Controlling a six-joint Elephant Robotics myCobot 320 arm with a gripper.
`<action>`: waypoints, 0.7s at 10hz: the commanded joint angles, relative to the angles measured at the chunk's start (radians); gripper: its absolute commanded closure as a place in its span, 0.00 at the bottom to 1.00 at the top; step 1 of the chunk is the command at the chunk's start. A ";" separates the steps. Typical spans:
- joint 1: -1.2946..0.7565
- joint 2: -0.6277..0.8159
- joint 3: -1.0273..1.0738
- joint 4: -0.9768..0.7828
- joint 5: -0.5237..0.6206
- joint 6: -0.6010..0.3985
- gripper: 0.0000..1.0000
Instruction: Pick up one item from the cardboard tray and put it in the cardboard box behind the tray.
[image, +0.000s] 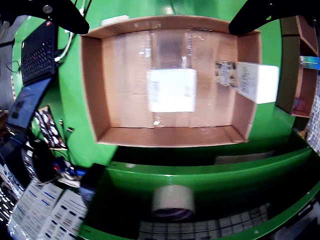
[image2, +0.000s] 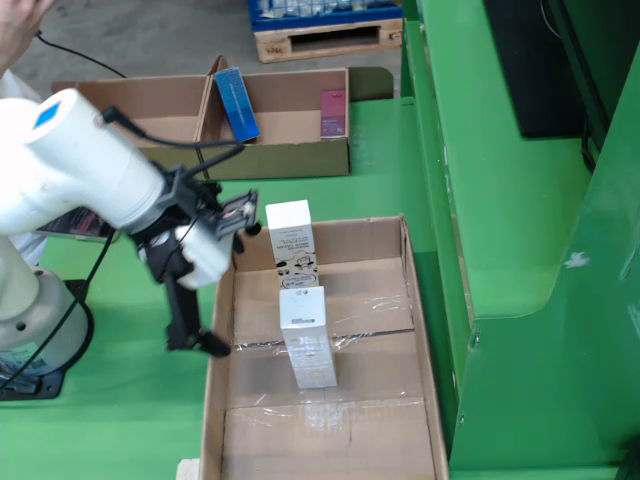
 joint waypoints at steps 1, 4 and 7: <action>0.053 -0.047 0.114 -0.026 -0.026 0.036 0.00; 0.103 -0.286 0.454 -0.155 -0.062 0.094 0.00; 0.130 -0.472 0.725 -0.273 -0.073 0.128 0.00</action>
